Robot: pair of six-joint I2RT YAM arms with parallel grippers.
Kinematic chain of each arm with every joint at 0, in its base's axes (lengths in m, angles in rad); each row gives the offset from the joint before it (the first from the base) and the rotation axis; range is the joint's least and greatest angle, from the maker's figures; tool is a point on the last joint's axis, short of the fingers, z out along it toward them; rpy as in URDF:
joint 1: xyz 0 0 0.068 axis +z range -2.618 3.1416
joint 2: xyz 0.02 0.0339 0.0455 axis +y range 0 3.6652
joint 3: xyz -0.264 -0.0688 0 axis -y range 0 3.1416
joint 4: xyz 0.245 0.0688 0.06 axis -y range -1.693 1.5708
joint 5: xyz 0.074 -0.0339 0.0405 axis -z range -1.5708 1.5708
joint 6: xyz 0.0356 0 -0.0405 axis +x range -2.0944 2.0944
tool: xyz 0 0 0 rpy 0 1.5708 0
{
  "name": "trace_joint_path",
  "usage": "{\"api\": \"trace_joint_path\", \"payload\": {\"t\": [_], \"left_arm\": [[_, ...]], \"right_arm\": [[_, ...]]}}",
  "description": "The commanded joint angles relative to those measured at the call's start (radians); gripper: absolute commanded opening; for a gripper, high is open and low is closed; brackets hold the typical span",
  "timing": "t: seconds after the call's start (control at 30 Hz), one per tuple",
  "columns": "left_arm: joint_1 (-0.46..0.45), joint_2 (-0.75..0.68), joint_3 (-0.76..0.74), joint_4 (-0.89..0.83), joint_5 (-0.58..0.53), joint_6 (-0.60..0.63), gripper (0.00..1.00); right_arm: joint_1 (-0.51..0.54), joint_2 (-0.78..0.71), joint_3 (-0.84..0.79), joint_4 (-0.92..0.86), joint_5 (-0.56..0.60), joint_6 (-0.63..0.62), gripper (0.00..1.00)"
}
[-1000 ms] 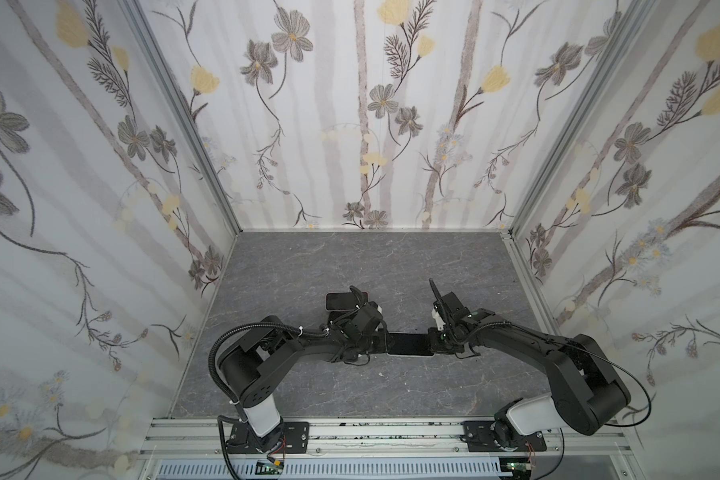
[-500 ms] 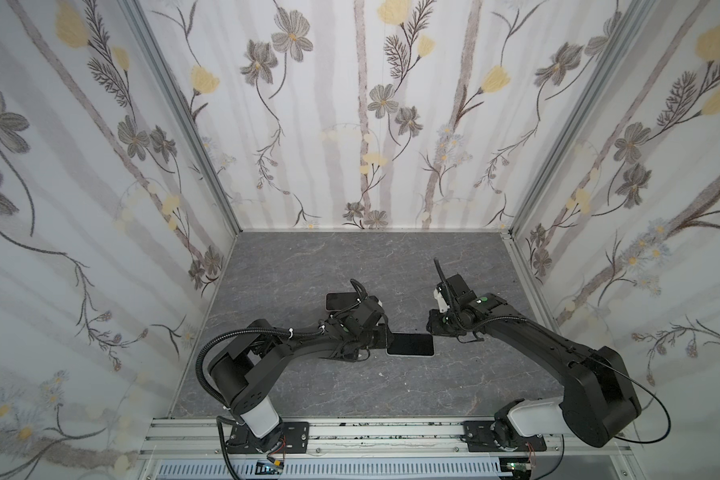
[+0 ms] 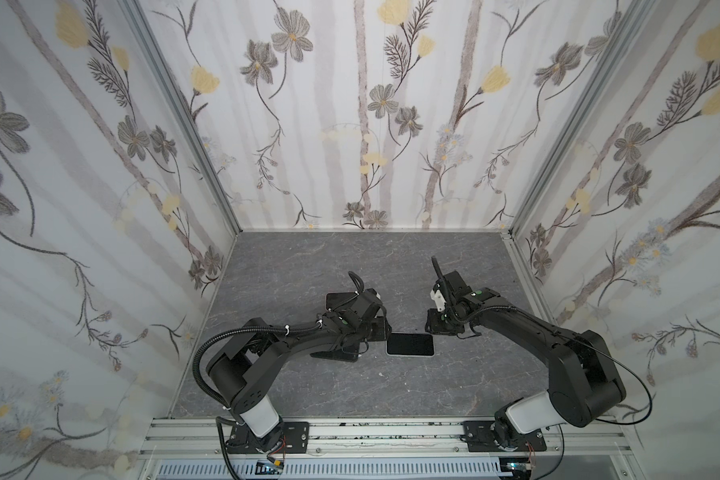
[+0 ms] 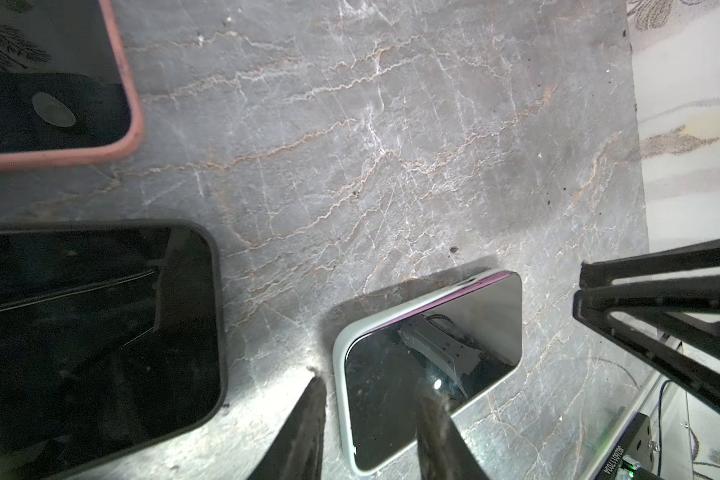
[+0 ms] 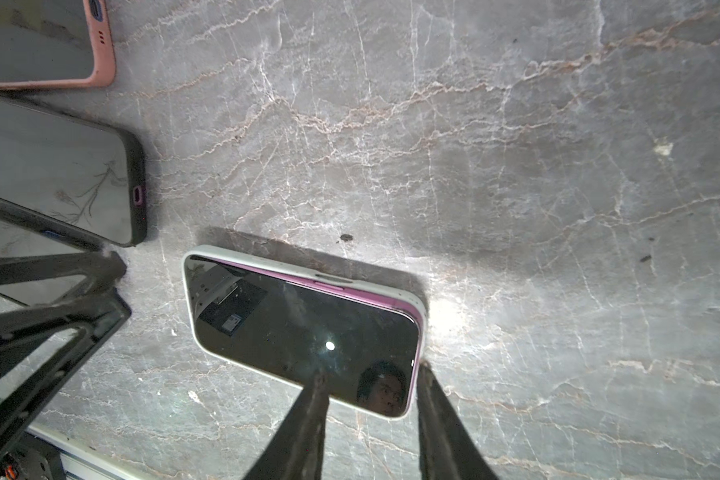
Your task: Put the phone into the phone case
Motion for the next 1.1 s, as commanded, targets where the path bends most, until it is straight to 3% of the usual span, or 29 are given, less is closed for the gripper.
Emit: {"api": "trace_joint_path", "payload": {"t": [0.0,0.57,0.87,1.07], "left_arm": [[0.004,0.007,0.02,-0.019,-0.008,0.018,0.37],[0.004,0.033,0.038,-0.037,0.003,0.001,0.34],[0.001,0.059,0.04,-0.022,0.043,-0.013,0.32],[-0.001,0.065,0.035,-0.023,0.047,-0.006,0.32]], "right_arm": [[-0.006,0.017,0.014,-0.013,-0.022,-0.03,0.37],[-0.016,0.083,0.034,-0.04,-0.077,-0.079,0.3],[-0.015,0.112,0.018,-0.035,-0.048,-0.078,0.2],[-0.015,0.116,0.012,-0.038,0.001,-0.07,0.19]]}}
